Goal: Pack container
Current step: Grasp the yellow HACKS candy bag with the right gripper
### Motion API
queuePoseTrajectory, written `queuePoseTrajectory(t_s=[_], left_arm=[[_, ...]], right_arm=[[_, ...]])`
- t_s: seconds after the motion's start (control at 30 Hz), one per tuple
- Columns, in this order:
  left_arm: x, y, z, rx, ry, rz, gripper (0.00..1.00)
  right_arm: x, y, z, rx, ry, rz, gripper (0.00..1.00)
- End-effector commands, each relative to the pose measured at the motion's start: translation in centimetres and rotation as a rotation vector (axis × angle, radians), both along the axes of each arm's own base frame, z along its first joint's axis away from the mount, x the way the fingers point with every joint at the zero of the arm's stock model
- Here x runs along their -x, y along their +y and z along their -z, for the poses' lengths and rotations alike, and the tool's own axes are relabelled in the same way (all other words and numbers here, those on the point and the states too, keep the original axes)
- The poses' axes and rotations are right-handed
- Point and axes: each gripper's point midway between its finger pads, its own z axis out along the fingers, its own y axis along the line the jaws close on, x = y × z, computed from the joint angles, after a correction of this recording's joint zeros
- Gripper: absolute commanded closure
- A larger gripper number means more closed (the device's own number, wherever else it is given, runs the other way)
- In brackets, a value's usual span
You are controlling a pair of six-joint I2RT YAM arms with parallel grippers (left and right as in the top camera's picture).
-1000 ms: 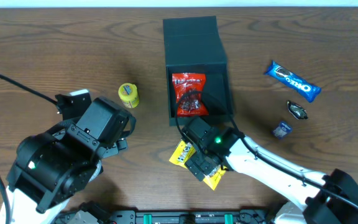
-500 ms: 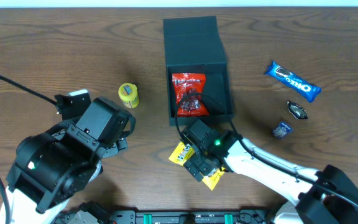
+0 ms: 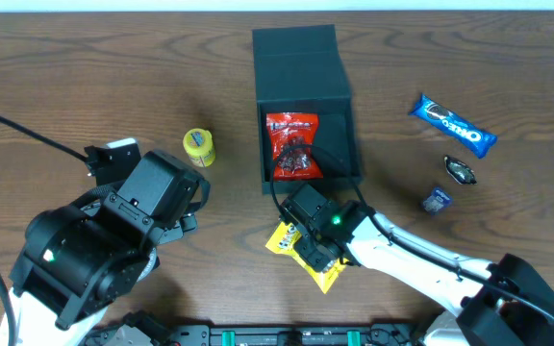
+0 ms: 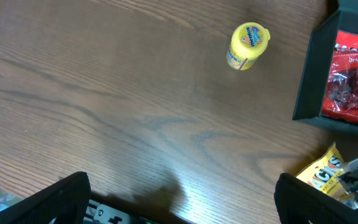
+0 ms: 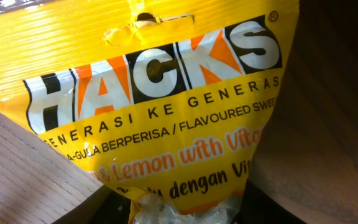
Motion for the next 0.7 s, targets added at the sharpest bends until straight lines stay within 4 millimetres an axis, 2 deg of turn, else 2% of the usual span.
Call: queuePoseTrajectory(t_s=[0.0,0.2,0.27,0.47,0.57,0.67], left_arm=[[0.1,0.6,-0.1,-0.02,-0.009,-0.016,0.05],[0.1,0.6,-0.1,-0.02,-0.009,-0.016,0.05],[0.1,0.6,-0.1,-0.02,-0.009,-0.016,0.05],[0.1,0.6,-0.1,-0.02,-0.009,-0.016,0.05],[0.1,0.6,-0.1,-0.02,-0.009,-0.016,0.05],[0.1,0.6,-0.1,-0.021,-0.009,-0.016,0.05]], right_arm=[[0.1,-0.3,0.3,0.005,0.012,0.005,0.53],[0.0,-0.4,0.3,0.007,0.01,0.005,0.59],[0.0,-0.3,0.3,0.006,0.01,0.006,0.73],[-0.2,-0.1,0.1,-0.003,0.009,0.047,0.92],[-0.7,0.5,-0.7,-0.021,0.002,0.081,0.97],[-1.8,1.6,-3.3,-0.041,-0.012,0.101,0.99]])
